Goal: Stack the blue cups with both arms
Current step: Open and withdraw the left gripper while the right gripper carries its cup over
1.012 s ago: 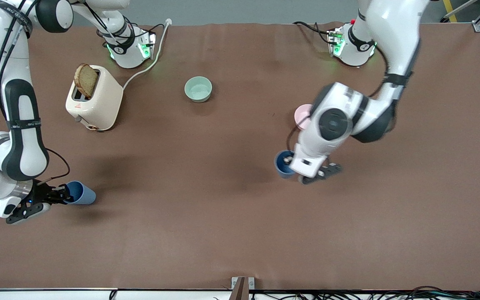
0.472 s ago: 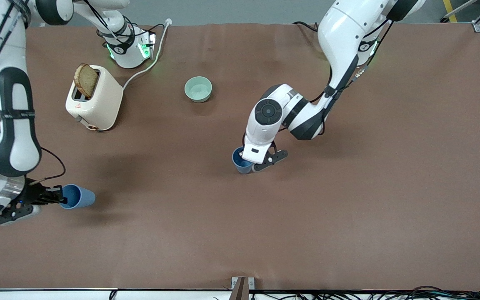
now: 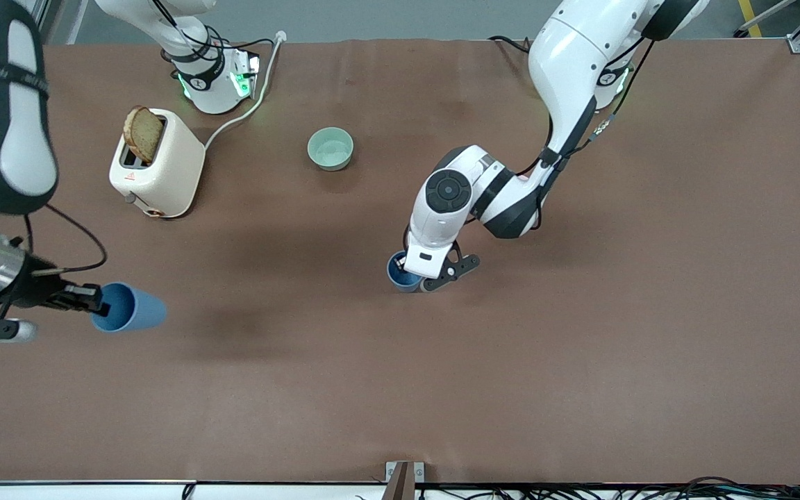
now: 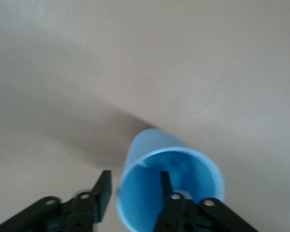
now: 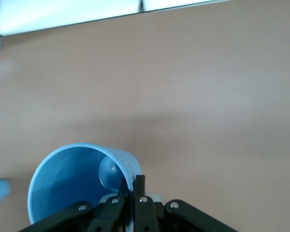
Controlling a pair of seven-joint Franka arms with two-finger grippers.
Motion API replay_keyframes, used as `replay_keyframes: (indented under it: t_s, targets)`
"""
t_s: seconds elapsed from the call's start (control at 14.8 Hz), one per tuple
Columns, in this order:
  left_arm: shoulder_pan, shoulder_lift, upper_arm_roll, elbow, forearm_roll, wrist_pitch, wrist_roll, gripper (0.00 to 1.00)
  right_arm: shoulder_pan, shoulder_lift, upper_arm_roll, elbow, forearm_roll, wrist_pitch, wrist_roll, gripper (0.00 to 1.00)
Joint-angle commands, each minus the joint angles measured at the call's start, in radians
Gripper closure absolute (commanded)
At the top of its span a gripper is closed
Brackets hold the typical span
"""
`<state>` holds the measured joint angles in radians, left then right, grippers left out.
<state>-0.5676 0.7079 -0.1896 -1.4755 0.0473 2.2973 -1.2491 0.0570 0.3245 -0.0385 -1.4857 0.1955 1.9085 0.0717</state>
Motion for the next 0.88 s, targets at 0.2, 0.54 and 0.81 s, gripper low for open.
replay_keyframes:
  t_s: [0.2, 0.54, 0.81]
  targets:
    - [0.19, -0.23, -0.011, 0.043, 0.008, -0.287, 0.221, 0.0, -0.039, -0.071, 0.308, -0.045, -0.057, 0.015, 0.497, 0.99]
    - [0.369, -0.418, -0.007, 0.043, 0.014, -0.476, 0.534, 0.0, -0.029, -0.064, 0.495, -0.064, -0.157, 0.102, 0.79, 0.99]
    - [0.491, -0.548, -0.005, 0.044, 0.014, -0.578, 0.784, 0.0, -0.008, -0.03, 0.632, -0.131, -0.343, 0.21, 1.03, 1.0]
